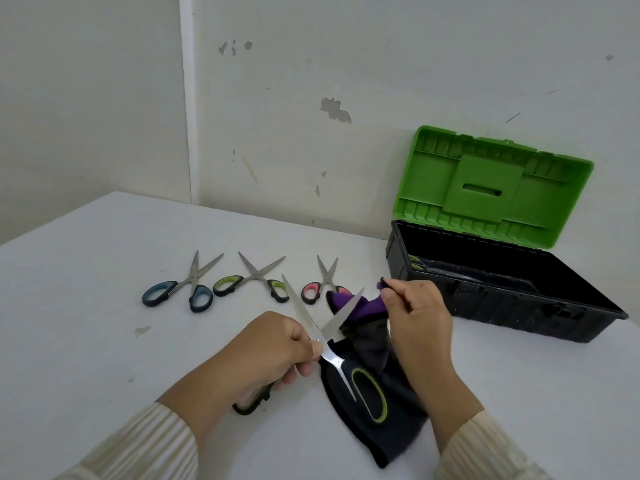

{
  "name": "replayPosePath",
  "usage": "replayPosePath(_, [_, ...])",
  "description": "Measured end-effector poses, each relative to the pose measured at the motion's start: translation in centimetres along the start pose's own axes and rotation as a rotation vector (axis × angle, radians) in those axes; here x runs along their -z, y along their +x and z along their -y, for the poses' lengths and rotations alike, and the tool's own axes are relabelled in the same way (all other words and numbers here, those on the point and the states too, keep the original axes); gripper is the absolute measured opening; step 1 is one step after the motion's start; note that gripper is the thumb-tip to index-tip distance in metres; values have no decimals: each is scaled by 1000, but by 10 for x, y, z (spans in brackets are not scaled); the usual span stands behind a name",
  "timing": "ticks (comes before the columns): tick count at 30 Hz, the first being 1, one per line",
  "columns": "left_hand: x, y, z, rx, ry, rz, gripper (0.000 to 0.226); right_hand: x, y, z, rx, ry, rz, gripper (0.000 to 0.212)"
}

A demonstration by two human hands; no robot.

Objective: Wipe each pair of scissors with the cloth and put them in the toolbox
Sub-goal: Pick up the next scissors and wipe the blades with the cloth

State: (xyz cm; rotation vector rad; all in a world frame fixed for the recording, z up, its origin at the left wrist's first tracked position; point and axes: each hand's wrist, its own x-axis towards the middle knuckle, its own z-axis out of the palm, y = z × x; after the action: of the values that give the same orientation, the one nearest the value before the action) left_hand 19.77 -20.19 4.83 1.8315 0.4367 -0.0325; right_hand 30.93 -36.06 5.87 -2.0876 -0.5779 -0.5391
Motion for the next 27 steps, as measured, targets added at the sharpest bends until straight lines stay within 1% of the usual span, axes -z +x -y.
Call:
replayPosePath(1, [1, 1, 0, 3, -15, -15, 24, 1, -5, 1, 26, 22, -18, 18])
replayPosePath(2, [2, 2, 1, 6, -33, -30, 23, -1, -12, 3, 85, 34, 25, 17])
replayPosePath(5, [2, 1, 2, 6, -47, -48, 21, -21, -32, 8, 323, -26, 360, 19])
replayPosePath(6, [1, 1, 2, 3, -34, -47, 21, -25, -30, 7, 357, -49, 416, 20])
replayPosePath(7, [0, 0, 2, -2, -14, -41, 22, -27, -25, 5, 316, -32, 403, 19])
replayPosePath(10, [4, -3, -2, -13, -19, 6, 23, -16, -6, 0, 55, 60, 147, 20])
replayPosePath(11, [6, -3, -3, -19, -28, 18, 22, -10, -3, -1, -5, 93, 121, 21])
replayPosePath(12, [8, -3, -4, -24, -36, 21, 21, -4, -1, -1, -33, 112, 168, 21])
replayPosePath(13, [10, -3, -4, -30, -48, 14, 20, 2, -2, 1, -27, 113, 284, 18])
replayPosePath(15, [13, -3, -5, -32, -81, 2, 20, 10, -7, 9, -1, 80, 612, 9])
replayPosePath(16, [14, -3, -4, -31, -95, 6, 21, 11, -9, 13, 16, 65, 746, 8])
replayPosePath(17, [14, -3, -4, -30, -103, 18, 21, 11, -12, 14, 44, 49, 828, 11])
replayPosePath(18, [16, -3, -3, -27, -111, 36, 21, 10, -12, 15, 61, 42, 865, 13])
replayPosePath(20, [20, -4, -4, -4, -162, 79, 19, 8, -12, 14, 24, 92, 840, 15])
replayPosePath(22, [27, -3, -6, 36, -298, 85, 20, 10, -11, 12, -98, 200, 757, 18])
replayPosePath(23, [30, -1, -5, 62, -418, 53, 23, 10, -11, 12, -166, 245, 712, 21])
replayPosePath(25, [36, 5, -4, 106, -766, -27, 33, 8, -13, 13, -307, 312, 648, 26])
replayPosePath(27, [32, 10, -3, 62, -1135, -37, 47, 2, -16, 16, -382, 377, 608, 29])
